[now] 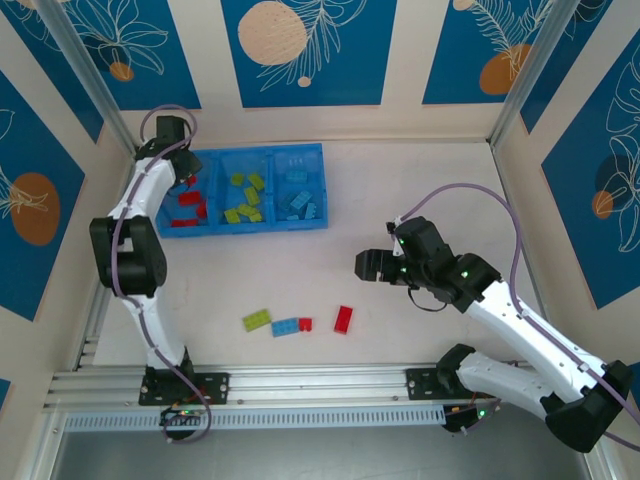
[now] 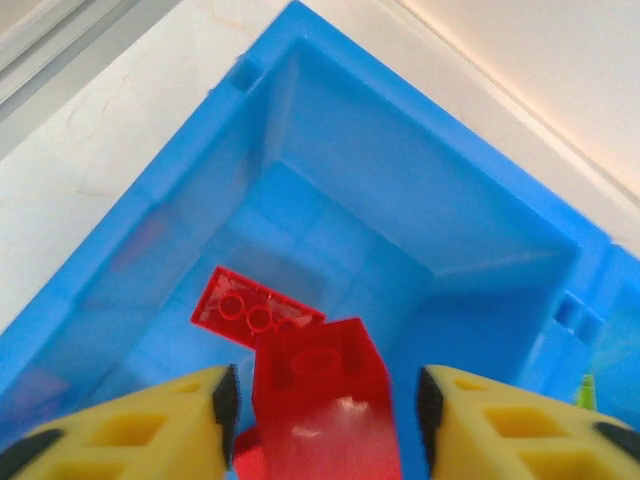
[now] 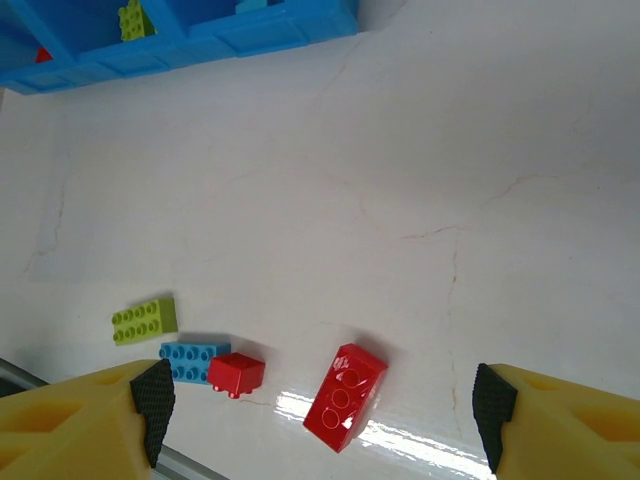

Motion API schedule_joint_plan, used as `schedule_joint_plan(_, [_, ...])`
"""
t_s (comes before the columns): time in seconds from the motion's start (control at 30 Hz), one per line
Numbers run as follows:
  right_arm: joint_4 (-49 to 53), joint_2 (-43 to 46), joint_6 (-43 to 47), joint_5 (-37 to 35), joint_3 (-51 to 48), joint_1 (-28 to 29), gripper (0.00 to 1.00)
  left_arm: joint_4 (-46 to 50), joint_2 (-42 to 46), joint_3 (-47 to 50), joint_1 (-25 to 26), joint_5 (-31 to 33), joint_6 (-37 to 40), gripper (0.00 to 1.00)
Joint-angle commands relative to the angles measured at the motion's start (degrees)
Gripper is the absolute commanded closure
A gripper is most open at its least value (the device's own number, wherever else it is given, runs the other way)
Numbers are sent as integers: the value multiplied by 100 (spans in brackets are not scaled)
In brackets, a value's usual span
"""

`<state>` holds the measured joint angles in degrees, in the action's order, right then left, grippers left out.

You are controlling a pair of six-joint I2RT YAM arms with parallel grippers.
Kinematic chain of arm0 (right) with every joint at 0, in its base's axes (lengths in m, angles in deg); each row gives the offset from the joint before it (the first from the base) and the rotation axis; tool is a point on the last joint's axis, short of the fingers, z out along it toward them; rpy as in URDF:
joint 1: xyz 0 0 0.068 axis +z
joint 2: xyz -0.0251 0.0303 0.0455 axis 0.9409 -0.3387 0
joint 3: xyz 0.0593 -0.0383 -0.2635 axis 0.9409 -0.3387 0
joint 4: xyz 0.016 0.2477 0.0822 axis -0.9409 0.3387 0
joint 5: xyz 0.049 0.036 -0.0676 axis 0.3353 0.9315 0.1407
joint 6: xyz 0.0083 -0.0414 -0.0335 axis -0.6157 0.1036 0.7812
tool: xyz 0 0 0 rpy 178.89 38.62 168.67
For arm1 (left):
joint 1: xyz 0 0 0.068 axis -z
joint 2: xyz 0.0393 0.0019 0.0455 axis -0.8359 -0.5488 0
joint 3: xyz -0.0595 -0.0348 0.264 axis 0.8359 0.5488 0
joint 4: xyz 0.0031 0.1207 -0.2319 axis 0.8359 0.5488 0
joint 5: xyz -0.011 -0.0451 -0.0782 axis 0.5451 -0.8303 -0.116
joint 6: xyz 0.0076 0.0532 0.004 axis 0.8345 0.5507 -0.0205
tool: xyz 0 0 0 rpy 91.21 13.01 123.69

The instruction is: Sort the legos into containers by color

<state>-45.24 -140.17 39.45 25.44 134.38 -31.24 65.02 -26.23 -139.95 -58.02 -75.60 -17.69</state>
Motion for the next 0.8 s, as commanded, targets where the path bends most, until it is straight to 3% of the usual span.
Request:
schedule_joint_plan(0.0, [133,-37,51,-139,178,123,19,485,-218,-564,-37,-314,106,41])
schedule_joint_plan(0.13, [146,-236,113,-216,217,344,19,368,259,-222,-28,-565,11,40])
schedule_joint_plan(0.3, [211,-1071,444,-296,574,1002,19,129,1786,964,217,-1131,-230,43])
schedule_joint_plan(0.47, [215,-2170,1251,-142,1020,1935,19,516,3454,1982,1222,-819,310,44])
schedule_joint_plan(0.63, [-20,-3154,2441,-341,1265,2912,19,1434,4203,2384,2498,-549,1204,42])
schedule_joint_plan(0.77, [-269,-3934,3356,-495,1584,3272,19,2209,4459,2541,2749,-707,1823,42])
